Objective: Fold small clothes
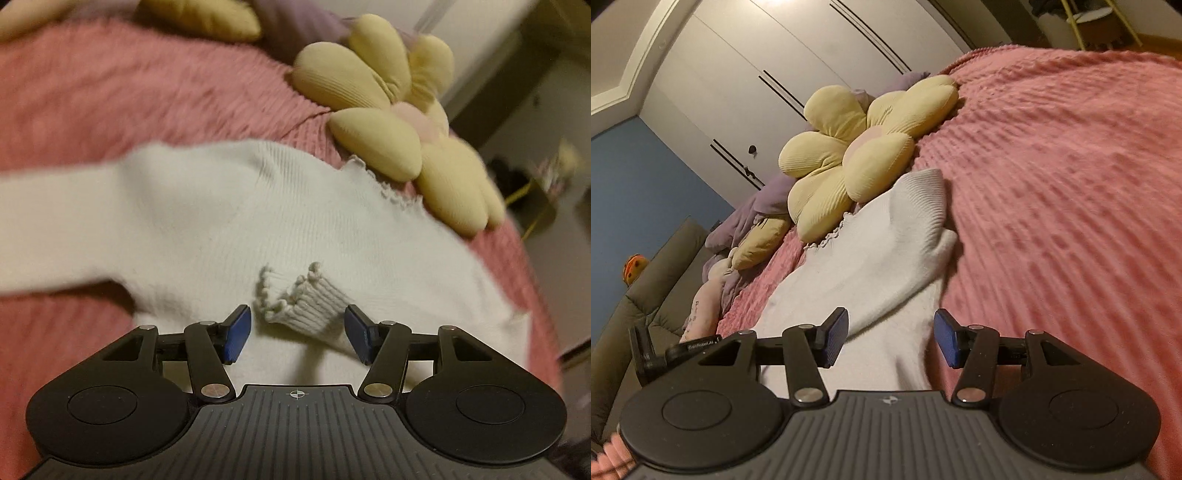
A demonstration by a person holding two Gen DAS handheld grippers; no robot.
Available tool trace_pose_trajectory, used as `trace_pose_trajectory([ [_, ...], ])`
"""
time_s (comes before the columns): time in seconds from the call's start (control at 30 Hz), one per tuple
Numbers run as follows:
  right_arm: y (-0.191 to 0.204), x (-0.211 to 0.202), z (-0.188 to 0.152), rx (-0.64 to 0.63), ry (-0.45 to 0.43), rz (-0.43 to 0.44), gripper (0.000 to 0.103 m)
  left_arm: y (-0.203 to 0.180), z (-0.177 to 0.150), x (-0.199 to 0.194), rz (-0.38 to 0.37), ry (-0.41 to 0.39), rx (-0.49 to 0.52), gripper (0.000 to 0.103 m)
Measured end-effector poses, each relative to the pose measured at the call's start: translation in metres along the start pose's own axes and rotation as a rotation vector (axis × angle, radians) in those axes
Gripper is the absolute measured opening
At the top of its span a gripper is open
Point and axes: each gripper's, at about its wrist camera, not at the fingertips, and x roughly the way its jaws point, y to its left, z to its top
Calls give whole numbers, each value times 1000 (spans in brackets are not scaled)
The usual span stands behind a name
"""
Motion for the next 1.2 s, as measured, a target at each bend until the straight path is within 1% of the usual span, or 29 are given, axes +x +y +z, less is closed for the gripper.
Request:
trace_pose_trajectory([
  [0.03, 1, 4, 1, 5, 4, 2, 51, 6, 3, 6, -38, 6, -57, 66],
  [0.07, 2, 8, 3, 8, 7, 3, 51, 7, 3, 9, -65, 17, -94, 66],
  [0.13, 6, 15, 5, 6, 14, 1, 51, 11, 6, 14, -131, 49, -148, 66],
  [0.17, 8, 18, 5, 4, 16, 0, 51, 12, 7, 12, -163, 40, -158, 67],
  [0.23, 10, 22, 4, 0, 26, 1, 51, 11, 8, 7, -198, 24, -137, 78],
  [0.3, 10, 25, 3, -6, 34, -3, 51, 9, 7, 10, -185, 39, -103, 78],
  [0.33, 10, 28, 2, -3, 39, -6, 51, 9, 6, 13, -174, 61, -99, 75],
  [0.37, 8, 30, 2, 5, 42, -9, 51, 10, 6, 16, -180, 84, -104, 72],
  [0.4, 7, 32, 1, 19, 45, -8, 51, 11, 5, 18, -193, 101, -110, 60],
  [0.43, 6, 33, 1, 31, 44, -4, 51, 10, 4, 20, -196, 120, -107, 45],
  [0.47, 6, 34, 1, 37, 43, -3, 51, 8, 3, 23, -186, 137, -89, 40],
  [0.5, 6, 34, 1, 37, 41, -5, 51, 4, 2, 26, -169, 145, -63, 29],
  [0.53, 5, 34, 1, 37, 41, -5, 51, -2, 1, 28, -144, 151, -27, 14],
  [0.57, 5, 35, 2, 39, 42, -5, 51, -6, 2, 28, -127, 159, 3, 10],
  [0.6, 4, 36, 3, 46, 42, -4, 51, -11, 3, 26, -115, 153, 28, 10],
  [0.7, 2, 39, 8, 64, 42, 0, 51, -33, 15, 5, -91, 56, 135, 10],
  [0.77, 4, 43, 12, 60, 35, 4, 51, -46, 26, -18, -85, -41, 200, 10],
  [0.83, 7, 49, 17, 60, 28, 3, 51, -52, 36, -37, -70, -133, 234, 10],
  [0.87, 7, 53, 19, 65, 25, 5, 51, -53, 41, -44, -53, -167, 245, 10],
  [0.93, 8, 66, 22, 85, 25, 1, 51, -51, 46, -53, 7, -226, 275, 10],
  [1.0, 11, 78, 23, 89, 31, -5, 51, -46, 50, -55, 68, -253, 291, 10],
  [1.03, 11, 83, 24, 85, 31, -14, 51, -41, 52, -55, 79, -250, 281, 10],
  [1.2, 15, 106, 29, 146, 14, -25, 51, -14, 53, -57, 72, -257, 203, 10],
])
